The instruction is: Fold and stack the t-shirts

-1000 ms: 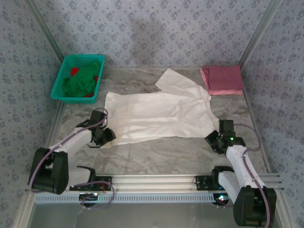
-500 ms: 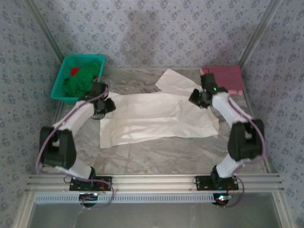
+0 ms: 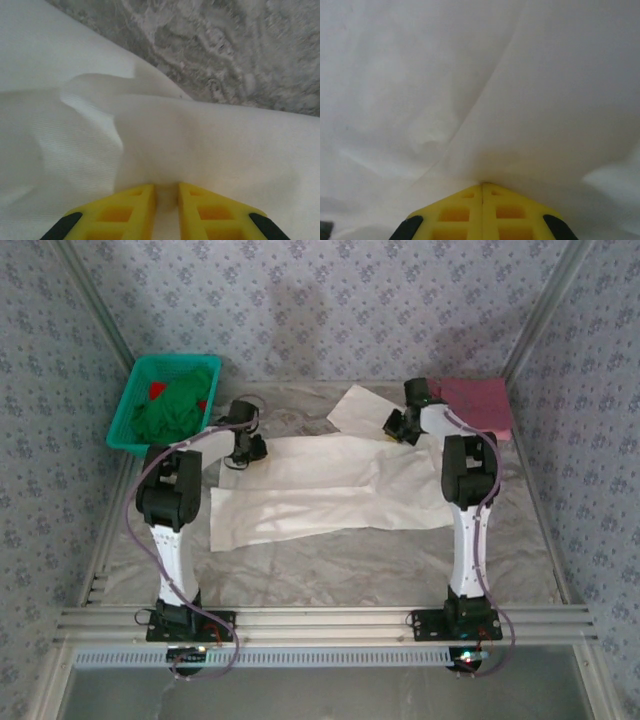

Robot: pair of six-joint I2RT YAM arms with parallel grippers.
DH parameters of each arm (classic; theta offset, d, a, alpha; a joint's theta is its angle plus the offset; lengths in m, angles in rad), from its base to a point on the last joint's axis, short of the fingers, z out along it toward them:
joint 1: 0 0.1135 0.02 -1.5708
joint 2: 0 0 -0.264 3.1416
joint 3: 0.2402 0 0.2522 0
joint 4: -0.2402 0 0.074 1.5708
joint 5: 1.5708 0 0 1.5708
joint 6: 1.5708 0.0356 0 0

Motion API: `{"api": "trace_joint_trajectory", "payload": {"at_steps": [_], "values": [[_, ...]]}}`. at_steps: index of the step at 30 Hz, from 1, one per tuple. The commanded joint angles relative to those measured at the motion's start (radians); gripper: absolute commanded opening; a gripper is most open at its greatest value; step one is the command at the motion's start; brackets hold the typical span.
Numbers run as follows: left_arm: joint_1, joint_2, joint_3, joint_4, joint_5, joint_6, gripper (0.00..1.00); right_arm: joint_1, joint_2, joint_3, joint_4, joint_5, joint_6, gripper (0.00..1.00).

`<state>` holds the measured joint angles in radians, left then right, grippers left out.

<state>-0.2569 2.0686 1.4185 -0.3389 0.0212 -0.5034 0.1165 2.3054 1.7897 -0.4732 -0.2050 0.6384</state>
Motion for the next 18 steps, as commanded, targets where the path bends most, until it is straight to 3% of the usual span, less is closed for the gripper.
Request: {"api": "trace_joint_trajectory", "payload": {"at_steps": [1, 7, 10, 14, 18], "values": [[-0.012, -0.019, -0.079, 0.047, 0.023, -0.037, 0.2, -0.01, -0.09, -0.177, 0.096, 0.039, 0.077, 0.0], [-0.077, -0.145, -0.336, 0.159, 0.047, -0.107, 0.2, -0.032, -0.353, -0.66, 0.302, 0.049, 0.172, 0.0], [-0.115, -0.201, -0.425, 0.163, 0.043, -0.131, 0.2, -0.051, -0.445, -0.791, 0.325, 0.055, 0.173, 0.0], [-0.122, -0.298, -0.468, 0.122, 0.018, -0.129, 0.22, -0.075, -0.474, -0.76, 0.259, 0.042, 0.102, 0.0], [-0.078, -0.338, -0.342, -0.009, -0.004, -0.049, 0.26, -0.051, -0.466, -0.575, 0.143, 0.009, 0.002, 0.02]]}}
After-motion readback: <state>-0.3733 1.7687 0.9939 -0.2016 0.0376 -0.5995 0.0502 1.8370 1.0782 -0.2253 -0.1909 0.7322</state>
